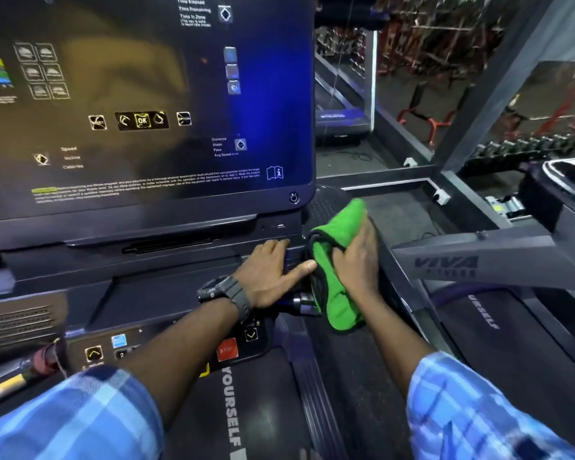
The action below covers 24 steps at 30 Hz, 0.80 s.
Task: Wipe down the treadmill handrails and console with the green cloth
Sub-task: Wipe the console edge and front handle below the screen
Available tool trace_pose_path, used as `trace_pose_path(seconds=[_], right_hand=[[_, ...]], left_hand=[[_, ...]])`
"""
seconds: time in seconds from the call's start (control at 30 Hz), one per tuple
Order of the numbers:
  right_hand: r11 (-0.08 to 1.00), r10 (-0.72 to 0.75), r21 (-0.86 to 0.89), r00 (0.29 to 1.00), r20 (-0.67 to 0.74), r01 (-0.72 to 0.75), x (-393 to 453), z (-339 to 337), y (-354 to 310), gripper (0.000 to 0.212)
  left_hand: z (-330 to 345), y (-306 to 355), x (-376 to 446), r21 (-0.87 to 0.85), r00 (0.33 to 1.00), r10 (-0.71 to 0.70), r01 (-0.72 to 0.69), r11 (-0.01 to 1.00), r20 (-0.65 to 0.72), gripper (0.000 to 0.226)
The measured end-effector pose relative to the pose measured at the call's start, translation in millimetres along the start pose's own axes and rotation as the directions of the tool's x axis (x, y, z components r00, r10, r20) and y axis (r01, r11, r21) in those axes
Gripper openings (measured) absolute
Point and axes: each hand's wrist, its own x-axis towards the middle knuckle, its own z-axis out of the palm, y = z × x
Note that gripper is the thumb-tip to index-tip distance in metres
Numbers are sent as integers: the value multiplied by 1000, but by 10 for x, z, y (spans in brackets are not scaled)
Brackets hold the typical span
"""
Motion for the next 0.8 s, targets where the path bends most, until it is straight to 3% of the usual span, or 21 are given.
trace_pose_path(seconds=[0.1, 0.17, 0.23, 0.3, 0.43, 0.5, 0.63, 0.73, 0.8], right_hand=[[836, -355, -331, 891, 282, 438, 148, 319, -115, 98], [692, -473, -407, 801, 367, 596, 215, 333, -34, 97], [600, -567, -407, 725, 391, 689, 253, 211, 124, 94], [625, -570, -396, 740, 358, 673, 395, 123, 294, 82], [801, -296, -452, 916, 271, 393, 1208, 285, 96, 61], [845, -180, -445, 942, 285, 296, 1606, 420, -75, 57], [820, -325, -340, 863, 387, 461, 1566, 643, -371, 45], [816, -415, -232, 816, 403, 530, 1222, 491, -210, 54], [743, -519, -197, 736, 435, 640, 1026, 257, 57, 64]], left_hand=[[34, 34, 117, -35, 995, -96, 94, 995, -42, 98], [56, 53, 169, -25, 990, -114, 112, 993, -77, 88], [59, 41, 153, -32, 988, -128, 125, 992, -88, 94], [55, 34, 122, -34, 988, -123, 120, 992, -97, 98], [45, 46, 99, -6, 986, -128, 128, 992, -108, 93], [55, 63, 93, 37, 986, -128, 133, 990, -109, 90], [33, 75, 86, 72, 987, -119, 127, 989, -112, 88], [29, 82, 94, 84, 985, -119, 130, 988, -122, 90], [29, 89, 93, 91, 984, -122, 134, 987, -131, 90]])
